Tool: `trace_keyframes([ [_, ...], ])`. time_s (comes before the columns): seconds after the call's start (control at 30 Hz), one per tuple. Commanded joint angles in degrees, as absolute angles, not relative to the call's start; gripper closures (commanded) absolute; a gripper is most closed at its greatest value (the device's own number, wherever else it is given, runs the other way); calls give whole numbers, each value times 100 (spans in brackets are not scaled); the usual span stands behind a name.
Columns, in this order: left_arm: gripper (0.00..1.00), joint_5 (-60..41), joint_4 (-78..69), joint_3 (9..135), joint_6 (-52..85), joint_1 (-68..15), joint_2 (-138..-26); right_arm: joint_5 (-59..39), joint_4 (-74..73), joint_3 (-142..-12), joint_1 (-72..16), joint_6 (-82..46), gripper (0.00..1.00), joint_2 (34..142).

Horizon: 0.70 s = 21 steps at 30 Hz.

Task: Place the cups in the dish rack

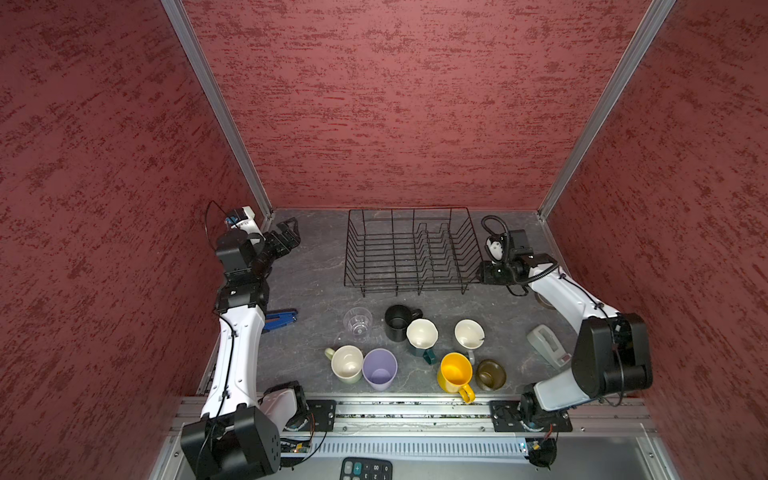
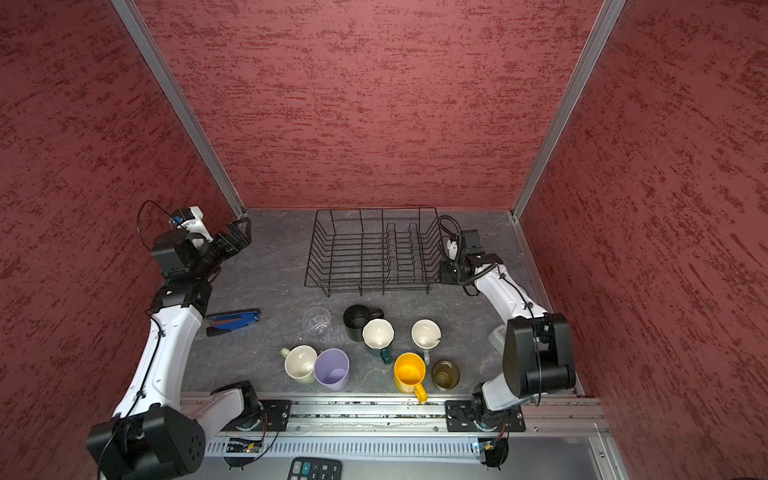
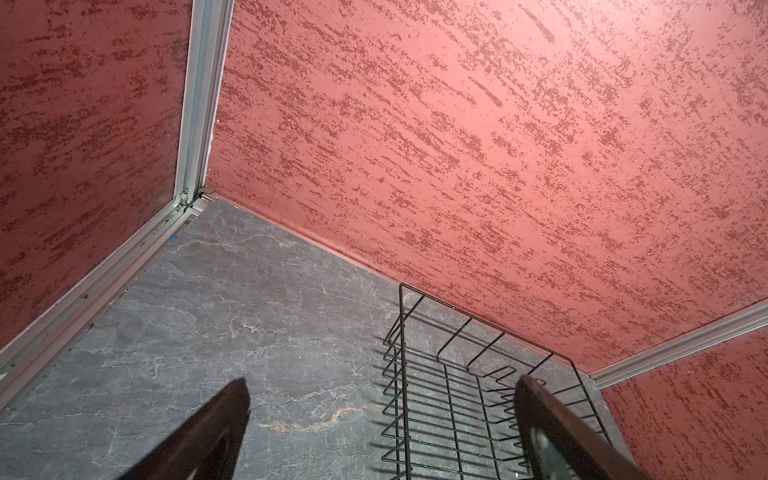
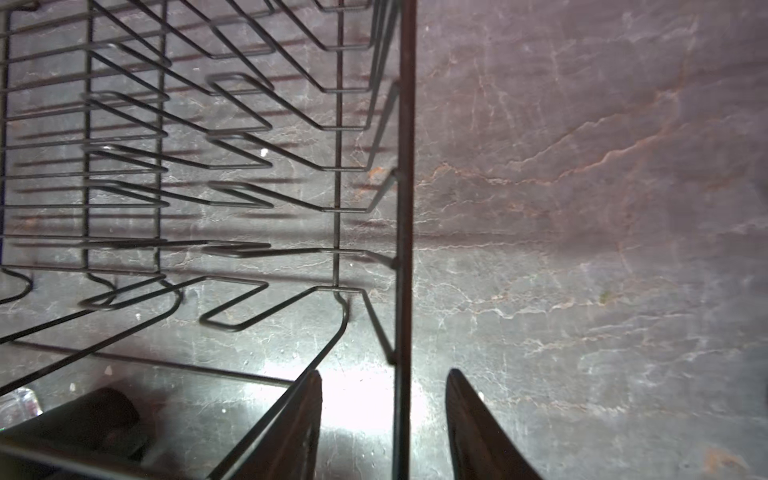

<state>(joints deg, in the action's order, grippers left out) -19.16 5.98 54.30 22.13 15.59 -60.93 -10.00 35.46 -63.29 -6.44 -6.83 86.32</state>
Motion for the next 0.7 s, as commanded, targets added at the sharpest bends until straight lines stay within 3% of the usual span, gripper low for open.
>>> trace_keyframes([
  [0.0,0,-1950,472,5364,2206,1612,-6101,-717,3814,-6759,-677,-1012,44,8093],
  [0.27,0,-1921,510,5375,2196,1636,-6049,-279,5294,-6632,-685,-1895,43,6647],
  [0.47,0,-2039,453,5369,2338,1731,-6090,-544,5910,-5846,-915,-2217,44,5623],
  [0.67,0,-2039,446,5353,2355,1750,-6049,-1001,6063,-5415,-1456,-2264,45,5288],
])
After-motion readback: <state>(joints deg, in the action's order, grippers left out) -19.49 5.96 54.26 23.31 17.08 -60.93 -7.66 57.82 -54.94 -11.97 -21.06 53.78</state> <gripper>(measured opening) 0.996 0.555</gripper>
